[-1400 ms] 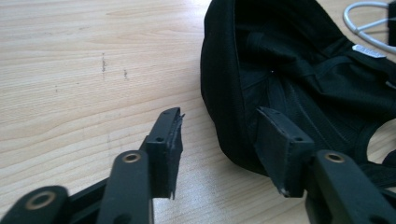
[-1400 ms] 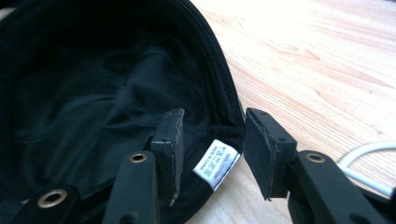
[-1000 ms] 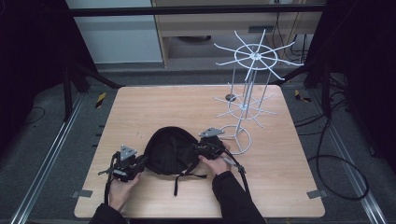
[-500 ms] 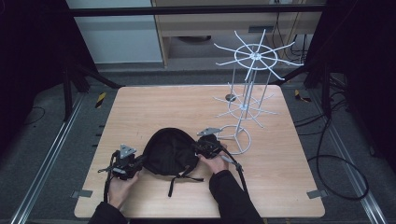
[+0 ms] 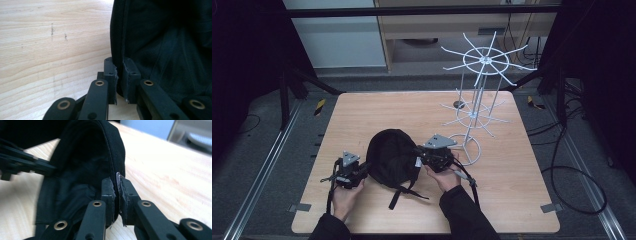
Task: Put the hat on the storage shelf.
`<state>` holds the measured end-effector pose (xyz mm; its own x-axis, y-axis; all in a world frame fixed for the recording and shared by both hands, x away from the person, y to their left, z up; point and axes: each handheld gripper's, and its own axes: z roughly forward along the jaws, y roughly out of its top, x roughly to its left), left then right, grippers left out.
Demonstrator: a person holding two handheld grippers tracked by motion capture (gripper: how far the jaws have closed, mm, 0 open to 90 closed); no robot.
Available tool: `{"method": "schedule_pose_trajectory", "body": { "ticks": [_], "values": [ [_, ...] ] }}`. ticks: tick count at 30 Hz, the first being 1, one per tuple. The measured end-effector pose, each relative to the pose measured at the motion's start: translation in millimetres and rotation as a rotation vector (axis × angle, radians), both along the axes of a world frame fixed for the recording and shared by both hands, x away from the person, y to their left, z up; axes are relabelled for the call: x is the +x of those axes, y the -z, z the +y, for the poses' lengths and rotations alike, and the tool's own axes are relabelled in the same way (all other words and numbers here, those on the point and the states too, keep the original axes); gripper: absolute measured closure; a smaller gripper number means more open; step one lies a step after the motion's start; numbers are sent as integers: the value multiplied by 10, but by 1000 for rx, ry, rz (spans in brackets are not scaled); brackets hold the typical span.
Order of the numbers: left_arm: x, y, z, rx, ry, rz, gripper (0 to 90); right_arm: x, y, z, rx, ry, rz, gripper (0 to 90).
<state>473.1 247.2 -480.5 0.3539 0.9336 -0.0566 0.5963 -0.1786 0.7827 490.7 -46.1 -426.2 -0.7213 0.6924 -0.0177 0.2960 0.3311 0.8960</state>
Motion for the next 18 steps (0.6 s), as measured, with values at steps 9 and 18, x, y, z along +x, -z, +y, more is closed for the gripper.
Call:
{"method": "schedule_pose_trajectory", "body": {
  "ticks": [9, 18],
  "values": [
    [186, 57, -91, -50, -10, 7, 815, -204, -204, 31, 4, -100, -67, 835],
    [385, 180, -232, -103, 19, 8, 791, -353, -151, 87, -43, -167, -60, 834]
  ]
}}
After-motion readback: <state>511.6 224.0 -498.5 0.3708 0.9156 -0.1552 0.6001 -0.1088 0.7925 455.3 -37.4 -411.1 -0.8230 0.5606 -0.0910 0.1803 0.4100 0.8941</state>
